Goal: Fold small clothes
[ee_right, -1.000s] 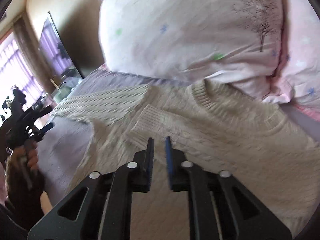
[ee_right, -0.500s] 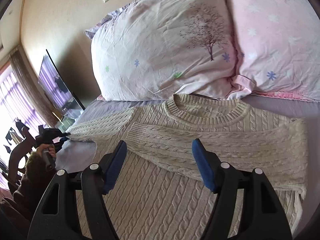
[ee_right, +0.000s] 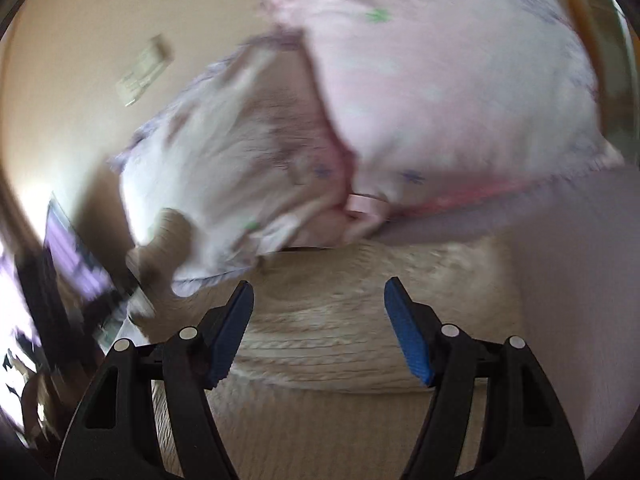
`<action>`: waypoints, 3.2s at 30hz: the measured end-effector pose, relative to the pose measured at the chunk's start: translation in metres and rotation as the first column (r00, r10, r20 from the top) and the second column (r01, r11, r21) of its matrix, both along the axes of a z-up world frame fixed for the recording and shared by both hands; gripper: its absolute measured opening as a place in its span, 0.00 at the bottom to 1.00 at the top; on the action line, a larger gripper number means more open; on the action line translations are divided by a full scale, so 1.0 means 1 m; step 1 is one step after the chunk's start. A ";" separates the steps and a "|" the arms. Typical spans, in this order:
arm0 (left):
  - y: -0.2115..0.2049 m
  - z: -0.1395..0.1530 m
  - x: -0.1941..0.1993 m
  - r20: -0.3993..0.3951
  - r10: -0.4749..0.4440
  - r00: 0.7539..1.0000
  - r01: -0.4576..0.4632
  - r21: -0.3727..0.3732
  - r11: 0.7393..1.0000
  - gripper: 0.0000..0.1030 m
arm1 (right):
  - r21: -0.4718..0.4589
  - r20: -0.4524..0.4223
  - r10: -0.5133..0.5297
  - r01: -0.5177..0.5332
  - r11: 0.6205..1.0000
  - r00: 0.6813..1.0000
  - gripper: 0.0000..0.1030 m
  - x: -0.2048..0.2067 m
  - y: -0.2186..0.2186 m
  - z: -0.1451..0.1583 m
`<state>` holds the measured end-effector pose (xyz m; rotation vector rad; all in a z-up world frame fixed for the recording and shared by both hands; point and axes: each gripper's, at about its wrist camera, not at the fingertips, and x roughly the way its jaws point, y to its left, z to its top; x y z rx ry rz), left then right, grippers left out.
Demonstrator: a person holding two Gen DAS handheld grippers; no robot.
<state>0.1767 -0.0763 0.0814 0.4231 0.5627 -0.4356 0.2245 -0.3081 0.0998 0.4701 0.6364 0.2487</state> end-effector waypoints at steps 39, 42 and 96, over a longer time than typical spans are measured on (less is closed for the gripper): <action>0.150 -0.061 -0.066 -0.313 0.295 0.903 -0.343 -0.107 0.933 0.52 | -0.191 -0.327 -0.101 0.039 0.981 0.940 0.46 0.061 -0.028 -0.079; 0.161 -0.053 -0.075 -0.330 0.281 0.901 -0.348 -0.166 0.923 0.52 | -0.170 -0.323 -0.086 0.031 0.985 0.943 0.47 0.056 -0.032 -0.075; 0.238 -0.011 0.102 -0.458 0.276 0.845 -0.522 -0.592 0.614 0.29 | 0.307 -0.186 -0.219 0.268 0.913 0.958 0.99 0.074 -0.115 -0.063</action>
